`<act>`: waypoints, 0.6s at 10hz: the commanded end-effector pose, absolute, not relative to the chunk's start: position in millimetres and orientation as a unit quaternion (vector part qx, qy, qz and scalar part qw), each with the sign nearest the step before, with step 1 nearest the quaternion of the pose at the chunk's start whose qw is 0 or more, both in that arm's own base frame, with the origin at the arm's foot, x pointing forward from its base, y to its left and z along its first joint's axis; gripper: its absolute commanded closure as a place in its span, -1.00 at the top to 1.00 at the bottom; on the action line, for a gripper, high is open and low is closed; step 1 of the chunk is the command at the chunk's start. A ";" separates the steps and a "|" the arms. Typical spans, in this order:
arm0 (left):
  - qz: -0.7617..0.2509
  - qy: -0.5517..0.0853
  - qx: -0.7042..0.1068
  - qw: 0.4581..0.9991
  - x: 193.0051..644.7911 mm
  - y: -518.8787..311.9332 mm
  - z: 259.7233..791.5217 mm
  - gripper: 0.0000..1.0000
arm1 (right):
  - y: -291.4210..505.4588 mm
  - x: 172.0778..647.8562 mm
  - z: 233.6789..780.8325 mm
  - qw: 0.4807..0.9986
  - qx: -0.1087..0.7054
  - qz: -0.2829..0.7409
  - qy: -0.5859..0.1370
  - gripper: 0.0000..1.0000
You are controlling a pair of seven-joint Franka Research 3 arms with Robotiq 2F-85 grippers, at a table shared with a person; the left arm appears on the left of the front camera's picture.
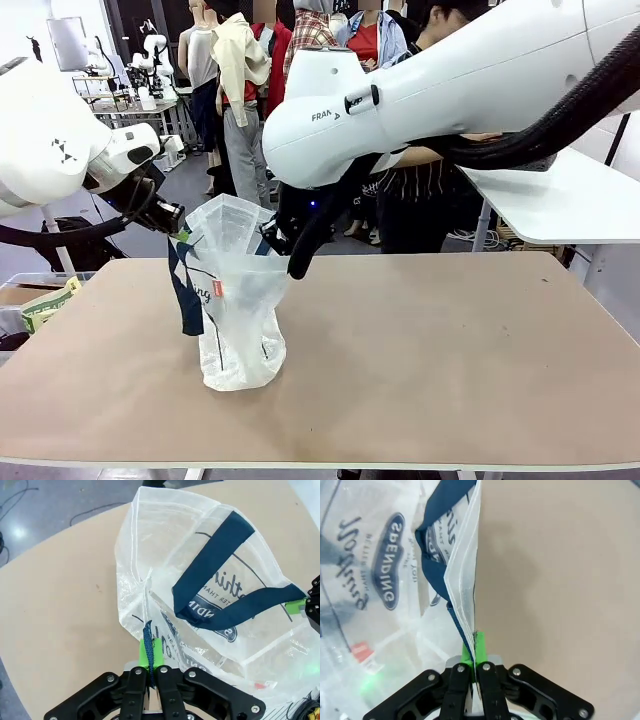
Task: Transfer purchased items from the store into the shopping bag.
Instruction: Open the Reusable shopping bag in the center of the table, then move the Reusable shopping bag to the right side of the table.
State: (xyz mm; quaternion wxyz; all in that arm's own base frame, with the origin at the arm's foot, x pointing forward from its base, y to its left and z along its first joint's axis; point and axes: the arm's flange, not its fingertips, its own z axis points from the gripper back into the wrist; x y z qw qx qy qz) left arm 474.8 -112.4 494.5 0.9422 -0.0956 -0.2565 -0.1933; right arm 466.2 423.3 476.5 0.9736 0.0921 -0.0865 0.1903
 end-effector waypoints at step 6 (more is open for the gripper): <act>-0.193 -0.256 -0.096 0.942 474.8 -112.4 494.5 -1.00 | 423.3 466.2 476.5 0.974 0.092 0.190 -0.086 -1.00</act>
